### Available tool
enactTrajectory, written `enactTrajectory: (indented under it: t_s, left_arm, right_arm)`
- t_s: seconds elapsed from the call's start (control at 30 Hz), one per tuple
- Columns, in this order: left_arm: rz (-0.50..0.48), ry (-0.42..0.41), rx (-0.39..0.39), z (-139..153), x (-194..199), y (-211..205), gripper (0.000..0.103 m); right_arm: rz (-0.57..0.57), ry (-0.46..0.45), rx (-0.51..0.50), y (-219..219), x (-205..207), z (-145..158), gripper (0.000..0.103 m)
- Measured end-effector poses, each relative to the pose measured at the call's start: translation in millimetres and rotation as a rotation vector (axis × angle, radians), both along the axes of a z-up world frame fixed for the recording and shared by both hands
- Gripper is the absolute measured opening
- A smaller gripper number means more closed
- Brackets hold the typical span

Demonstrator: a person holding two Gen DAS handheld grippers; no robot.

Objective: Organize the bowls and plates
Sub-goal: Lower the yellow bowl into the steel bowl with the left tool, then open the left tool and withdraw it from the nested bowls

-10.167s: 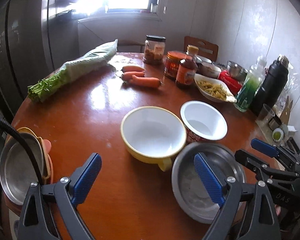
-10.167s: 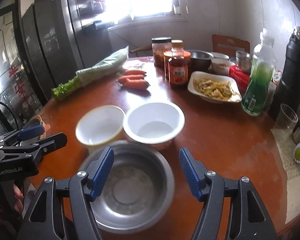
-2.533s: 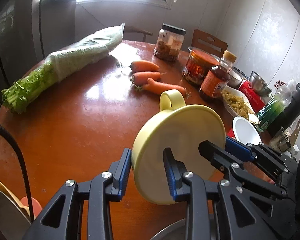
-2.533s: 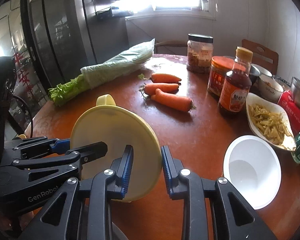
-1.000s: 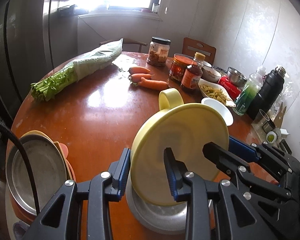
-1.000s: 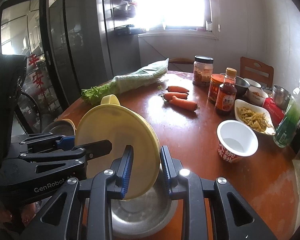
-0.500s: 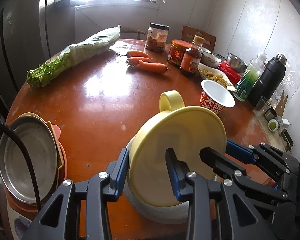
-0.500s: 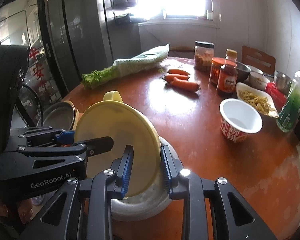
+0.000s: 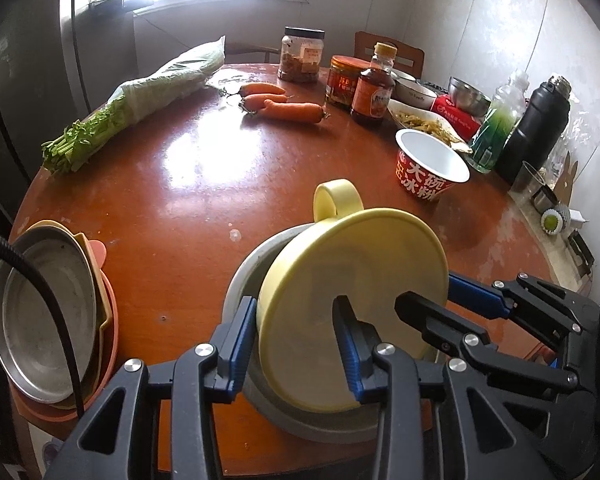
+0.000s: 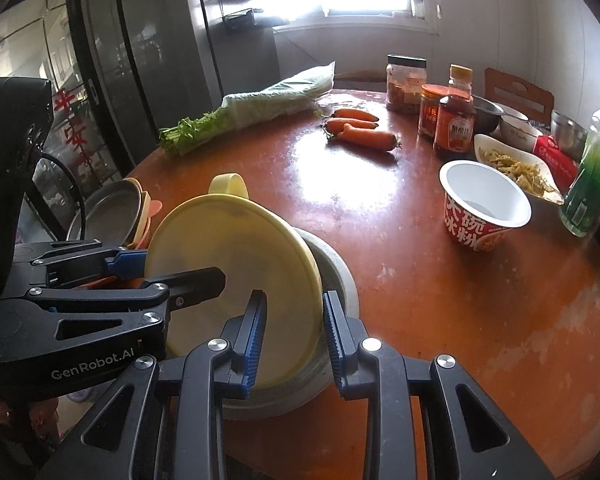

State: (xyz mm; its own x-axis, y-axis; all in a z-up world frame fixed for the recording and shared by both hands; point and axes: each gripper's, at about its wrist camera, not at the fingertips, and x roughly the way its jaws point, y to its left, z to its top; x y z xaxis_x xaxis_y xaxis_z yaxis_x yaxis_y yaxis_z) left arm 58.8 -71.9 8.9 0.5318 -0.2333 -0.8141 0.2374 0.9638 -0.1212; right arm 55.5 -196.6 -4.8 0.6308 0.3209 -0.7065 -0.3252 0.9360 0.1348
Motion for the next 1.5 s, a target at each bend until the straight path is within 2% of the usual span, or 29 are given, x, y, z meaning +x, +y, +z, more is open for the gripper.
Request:
enactTrajectory:
  t_s: [0.47, 0.9, 1.4, 1.5]
  left_arm:
    - [0.007, 0.013, -0.002, -6, 7, 0, 0.040]
    - [0.015, 0.015, -0.039, -9, 8, 5, 0.042]
    - [0.020, -0.006, -0.054, -5, 5, 6, 0.047]
    - [0.033, -0.019, -0.036, -2, 3, 7, 0.053]
  right_arm:
    - [0.001, 0.032, 0.005, -4, 9, -10, 0.031]
    - [0.003, 0.036, 0.004, -4, 11, -12, 0.032]
    - [-0.008, 0.040, 0.047, -10, 9, -11, 0.034]
    - [-0.014, 0.035, 0.043, -11, 8, -10, 0.039]
